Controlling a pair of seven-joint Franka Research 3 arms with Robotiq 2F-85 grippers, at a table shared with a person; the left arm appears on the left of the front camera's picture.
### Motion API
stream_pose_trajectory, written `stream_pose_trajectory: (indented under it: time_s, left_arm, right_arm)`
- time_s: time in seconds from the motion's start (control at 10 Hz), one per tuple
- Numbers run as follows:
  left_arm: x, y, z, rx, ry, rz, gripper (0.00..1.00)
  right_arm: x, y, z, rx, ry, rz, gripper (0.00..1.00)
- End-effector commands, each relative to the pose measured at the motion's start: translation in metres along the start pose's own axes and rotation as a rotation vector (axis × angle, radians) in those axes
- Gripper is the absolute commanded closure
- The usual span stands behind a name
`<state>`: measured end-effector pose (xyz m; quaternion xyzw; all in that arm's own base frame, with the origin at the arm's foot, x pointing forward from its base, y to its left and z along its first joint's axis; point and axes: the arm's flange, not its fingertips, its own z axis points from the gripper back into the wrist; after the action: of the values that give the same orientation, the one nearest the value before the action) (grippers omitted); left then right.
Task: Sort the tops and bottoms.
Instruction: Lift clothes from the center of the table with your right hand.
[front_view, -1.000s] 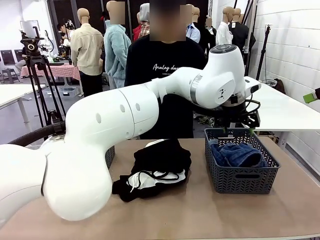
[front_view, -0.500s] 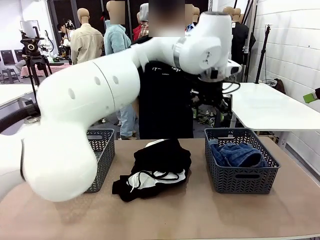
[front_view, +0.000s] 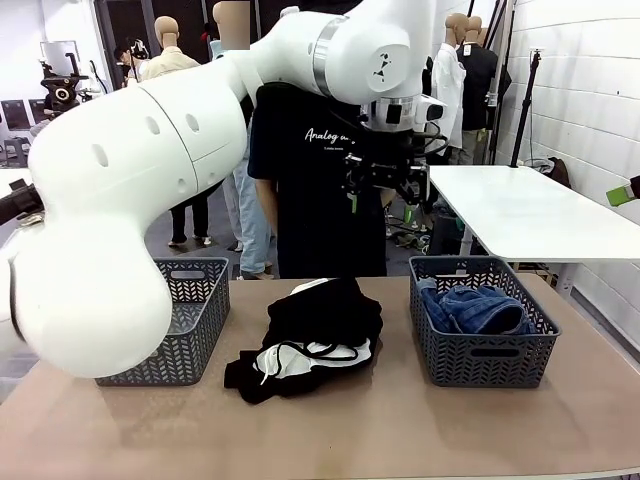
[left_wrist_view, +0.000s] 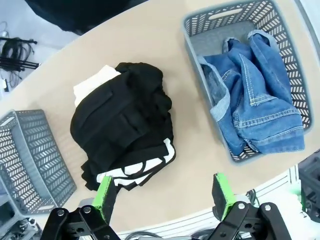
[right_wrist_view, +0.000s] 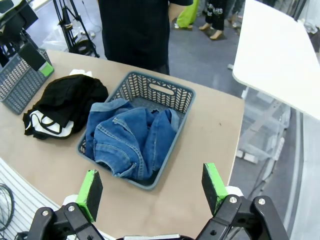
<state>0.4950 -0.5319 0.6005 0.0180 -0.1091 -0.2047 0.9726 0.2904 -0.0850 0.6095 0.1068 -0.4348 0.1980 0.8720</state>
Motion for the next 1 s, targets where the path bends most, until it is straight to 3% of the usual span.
stream_pose_trajectory:
  time_s: [0.0, 0.4, 0.5, 0.7, 0.8, 0.9]
  left_arm:
    - [0.004, -0.006, -0.004, -0.008, -0.031, -0.002, 0.00]
    - [-0.007, 0.006, -0.006, -0.022, -0.024, -0.048, 0.00]
    - [-0.028, 0.040, -0.003, 0.010, -0.050, -0.032, 0.00]
    - [-0.080, 0.117, -0.001, 0.031, -0.014, 0.173, 0.00]
    - [-0.105, 0.148, -0.007, 0.066, -0.017, 0.127, 0.00]
    - [-0.124, 0.167, -0.012, 0.098, 0.054, 0.103, 0.00]
  right_arm:
    - [0.000, 0.000, -0.002, 0.002, 0.000, 0.001, 0.00]
    - [0.000, 0.000, -0.002, 0.002, 0.000, 0.001, 0.00]
    - [0.000, 0.000, -0.002, 0.002, 0.000, 0.001, 0.00]
    - [0.000, 0.000, -0.002, 0.002, 0.000, 0.001, 0.00]
    - [0.000, 0.000, -0.002, 0.002, 0.000, 0.001, 0.00]
    - [0.000, 0.000, -0.002, 0.002, 0.000, 0.001, 0.00]
